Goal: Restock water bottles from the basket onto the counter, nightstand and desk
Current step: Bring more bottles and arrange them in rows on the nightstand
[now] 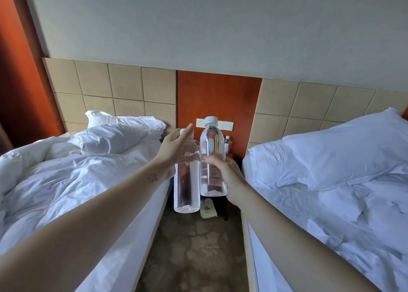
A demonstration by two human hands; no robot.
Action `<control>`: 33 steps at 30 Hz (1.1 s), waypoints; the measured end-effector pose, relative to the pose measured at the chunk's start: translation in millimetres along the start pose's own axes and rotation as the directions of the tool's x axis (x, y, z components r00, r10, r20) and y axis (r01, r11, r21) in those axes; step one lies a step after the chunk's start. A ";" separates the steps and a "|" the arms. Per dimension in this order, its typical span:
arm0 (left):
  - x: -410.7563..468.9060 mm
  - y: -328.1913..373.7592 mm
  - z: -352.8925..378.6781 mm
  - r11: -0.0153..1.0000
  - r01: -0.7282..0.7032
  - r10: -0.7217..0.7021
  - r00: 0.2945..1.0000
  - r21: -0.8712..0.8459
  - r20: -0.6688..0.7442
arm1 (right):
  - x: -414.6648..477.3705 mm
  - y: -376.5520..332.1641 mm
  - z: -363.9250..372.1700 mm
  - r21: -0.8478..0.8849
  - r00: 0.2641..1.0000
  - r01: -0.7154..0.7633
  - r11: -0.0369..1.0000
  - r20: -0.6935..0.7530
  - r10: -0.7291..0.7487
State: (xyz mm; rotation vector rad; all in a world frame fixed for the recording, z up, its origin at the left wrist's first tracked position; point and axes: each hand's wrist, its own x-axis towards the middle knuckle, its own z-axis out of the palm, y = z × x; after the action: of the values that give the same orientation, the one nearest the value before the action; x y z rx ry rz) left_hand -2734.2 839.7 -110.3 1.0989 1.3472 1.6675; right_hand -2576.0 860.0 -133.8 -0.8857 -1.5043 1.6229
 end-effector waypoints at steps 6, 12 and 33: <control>113.8 -9.0 -13.8 1.000 0.005 -0.005 0.998 0.003 0.061 | 109.4 -7.0 3.4 -0.028 0.998 0.000 1.000 -0.055 -0.002; 210.3 -23.8 -23.5 1.000 0.012 -0.012 0.994 0.007 0.108 | 198.8 -8.1 1.6 -0.023 0.997 0.000 1.000 -0.076 -0.001; 508.5 -103.6 67.5 0.998 0.022 -0.017 0.996 -0.054 0.085 | 496.4 -8.2 -131.4 -0.115 0.991 -0.055 0.992 -0.130 0.040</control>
State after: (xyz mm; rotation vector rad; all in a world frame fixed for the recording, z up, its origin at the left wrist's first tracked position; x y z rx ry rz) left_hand -2863.5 1346.7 -115.9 1.1085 1.2482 1.6162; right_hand -2703.2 1357.6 -136.8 -1.0773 -1.5121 1.4932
